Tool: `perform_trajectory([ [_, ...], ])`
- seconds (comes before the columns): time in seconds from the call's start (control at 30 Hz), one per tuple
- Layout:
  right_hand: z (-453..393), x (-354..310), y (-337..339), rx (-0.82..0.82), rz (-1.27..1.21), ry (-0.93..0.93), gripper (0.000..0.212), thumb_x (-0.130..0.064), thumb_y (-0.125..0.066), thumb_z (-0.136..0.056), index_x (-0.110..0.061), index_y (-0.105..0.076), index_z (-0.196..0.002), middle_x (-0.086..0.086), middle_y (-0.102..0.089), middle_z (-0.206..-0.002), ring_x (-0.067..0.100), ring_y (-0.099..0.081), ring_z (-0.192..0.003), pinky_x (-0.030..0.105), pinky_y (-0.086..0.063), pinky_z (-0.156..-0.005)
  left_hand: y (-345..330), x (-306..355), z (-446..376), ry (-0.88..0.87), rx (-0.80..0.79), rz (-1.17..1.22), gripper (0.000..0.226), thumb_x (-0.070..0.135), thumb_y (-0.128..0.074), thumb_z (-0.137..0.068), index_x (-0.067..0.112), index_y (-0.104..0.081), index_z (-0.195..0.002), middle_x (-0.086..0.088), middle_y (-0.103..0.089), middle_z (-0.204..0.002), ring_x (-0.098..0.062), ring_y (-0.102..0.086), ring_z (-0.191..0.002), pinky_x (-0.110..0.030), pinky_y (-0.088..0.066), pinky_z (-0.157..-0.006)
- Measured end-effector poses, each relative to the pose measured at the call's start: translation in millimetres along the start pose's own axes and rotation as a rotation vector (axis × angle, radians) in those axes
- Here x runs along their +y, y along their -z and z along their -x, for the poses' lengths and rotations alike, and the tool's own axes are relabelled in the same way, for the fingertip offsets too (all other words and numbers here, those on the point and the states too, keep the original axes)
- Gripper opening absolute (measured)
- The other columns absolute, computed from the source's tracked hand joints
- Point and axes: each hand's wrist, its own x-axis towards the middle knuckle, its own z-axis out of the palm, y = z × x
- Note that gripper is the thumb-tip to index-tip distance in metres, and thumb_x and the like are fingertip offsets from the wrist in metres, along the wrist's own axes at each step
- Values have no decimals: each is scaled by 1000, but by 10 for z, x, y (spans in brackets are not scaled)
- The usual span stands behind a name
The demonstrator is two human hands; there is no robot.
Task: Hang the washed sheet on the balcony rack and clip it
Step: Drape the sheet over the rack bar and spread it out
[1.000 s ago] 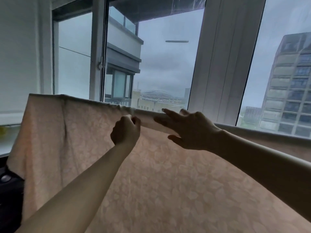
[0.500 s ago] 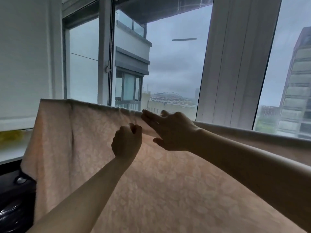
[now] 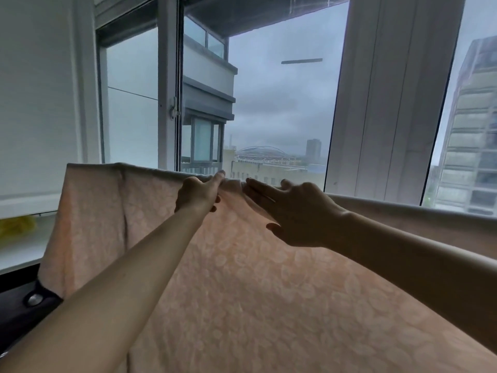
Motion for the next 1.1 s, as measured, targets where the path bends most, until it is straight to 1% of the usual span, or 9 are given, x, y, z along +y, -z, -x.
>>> perform_trajectory([
  [0.07,2,-15,16,-3,-8,-28,75,-50,-33,-97,-27,14,-151,-2,5,-161,25,-53,-108,29,-39,-61,-4,-11,-41,-3,-41,92,34,45,-55,-93,13,-63,-88,-2,-67,-73,-13,-63,-58,-20,-46,-50],
  [0.13,-13,-37,13,-3,-15,-60,73,-48,-32,-98,-29,14,-151,-2,5,-161,26,-52,-113,28,-35,-61,-2,-56,-50,-89,-36,82,31,35,-53,-97,7,-65,-92,-5,-67,-75,-13,-61,-56,-18,-45,-45],
  [0.2,-49,-53,-8,16,-5,-78,72,-50,-33,-97,-30,9,-152,0,-4,-161,27,-55,-111,28,-37,-61,40,-169,-73,-242,58,-143,30,32,-50,-98,8,-65,-87,-6,-66,-73,-17,-62,-60,-26,-50,-52],
  [0.3,-116,-62,-40,48,23,-88,73,-53,-37,-94,-28,-4,-153,3,-20,-159,27,-63,-99,28,-44,-58,168,-360,-70,-307,147,-399,31,33,-51,-94,12,-59,-72,-2,-61,-65,-19,-59,-59,-25,-40,-55],
  [0.47,-235,-144,-52,43,17,-70,74,-55,-33,-95,-29,5,-152,3,-8,-161,30,-55,-116,30,-48,-63,231,-482,-93,-322,109,-395,33,35,-49,-94,14,-61,-72,0,-60,-63,-16,-58,-57,-24,-35,-53],
  [0.6,-295,-208,-1,19,-16,-48,72,-54,-31,-96,-33,10,-151,1,7,-161,30,-46,-124,31,-45,-68,208,-576,-111,-259,39,-348,31,37,-49,-93,15,-63,-77,0,-67,-70,-17,-64,-63,-27,-46,-58],
  [0.7,-382,-249,11,16,-10,-28,72,-55,-31,-96,-34,10,-151,-1,11,-161,31,-42,-128,29,-39,-65,235,-583,-96,-247,82,-275,31,35,-50,-93,15,-63,-74,0,-67,-68,-16,-64,-60,-29,-50,-60],
  [0.9,-576,-305,-44,17,-3,9,76,-58,-34,-94,-30,4,-152,-1,7,-161,26,-49,-116,27,-38,-59,239,-607,-33,-338,87,-198,36,32,-48,-95,17,-56,-63,-1,-63,-60,-16,-62,-53,-29,-50,-56],
  [1.1,-875,-386,-74,3,-13,11,77,-55,-37,-94,-27,6,-152,-1,3,-161,24,-51,-112,26,-37,-60,244,-675,-78,-313,20,-47,35,31,-50,-93,13,-62,-66,-5,-65,-60,-20,-66,-56,-45,-58,-63],
])
